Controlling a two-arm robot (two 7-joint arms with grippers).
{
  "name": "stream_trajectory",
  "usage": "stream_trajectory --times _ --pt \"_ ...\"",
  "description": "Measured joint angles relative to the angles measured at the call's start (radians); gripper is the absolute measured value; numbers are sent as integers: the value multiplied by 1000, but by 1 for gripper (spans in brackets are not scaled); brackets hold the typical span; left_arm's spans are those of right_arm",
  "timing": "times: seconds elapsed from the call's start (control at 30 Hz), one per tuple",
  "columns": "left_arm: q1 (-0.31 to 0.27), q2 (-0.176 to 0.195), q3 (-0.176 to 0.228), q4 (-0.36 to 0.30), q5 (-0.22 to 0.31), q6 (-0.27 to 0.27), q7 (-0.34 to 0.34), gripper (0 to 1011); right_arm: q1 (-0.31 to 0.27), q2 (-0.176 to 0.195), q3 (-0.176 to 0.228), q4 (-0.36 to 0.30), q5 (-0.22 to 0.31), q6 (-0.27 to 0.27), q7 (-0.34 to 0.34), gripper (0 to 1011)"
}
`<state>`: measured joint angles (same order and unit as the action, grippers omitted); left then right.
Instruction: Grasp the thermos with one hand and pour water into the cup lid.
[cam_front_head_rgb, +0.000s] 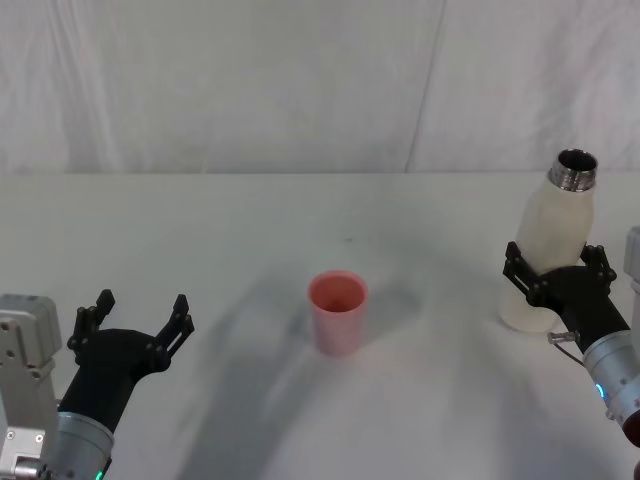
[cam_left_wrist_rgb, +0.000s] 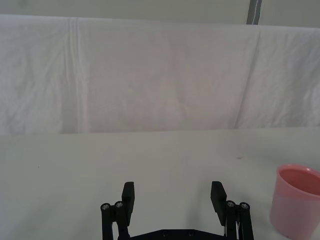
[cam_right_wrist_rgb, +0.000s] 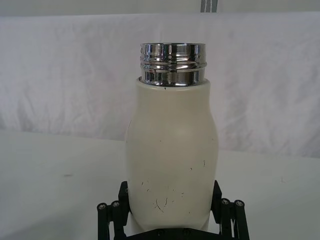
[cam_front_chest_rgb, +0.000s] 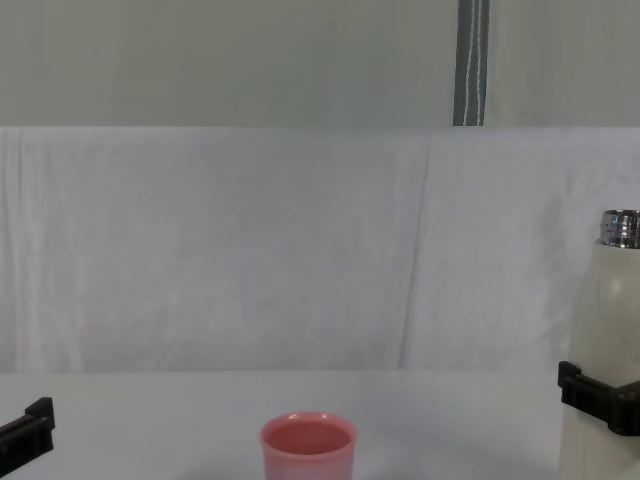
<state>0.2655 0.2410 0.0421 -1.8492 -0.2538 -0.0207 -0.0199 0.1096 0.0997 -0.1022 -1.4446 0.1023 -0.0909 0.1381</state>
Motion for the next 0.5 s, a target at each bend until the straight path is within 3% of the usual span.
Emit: stream_trajectory --times 0.5 --pt "0 0 0 0 0 0 0 1001 5 4 -2 13 -1 -5 6 950"
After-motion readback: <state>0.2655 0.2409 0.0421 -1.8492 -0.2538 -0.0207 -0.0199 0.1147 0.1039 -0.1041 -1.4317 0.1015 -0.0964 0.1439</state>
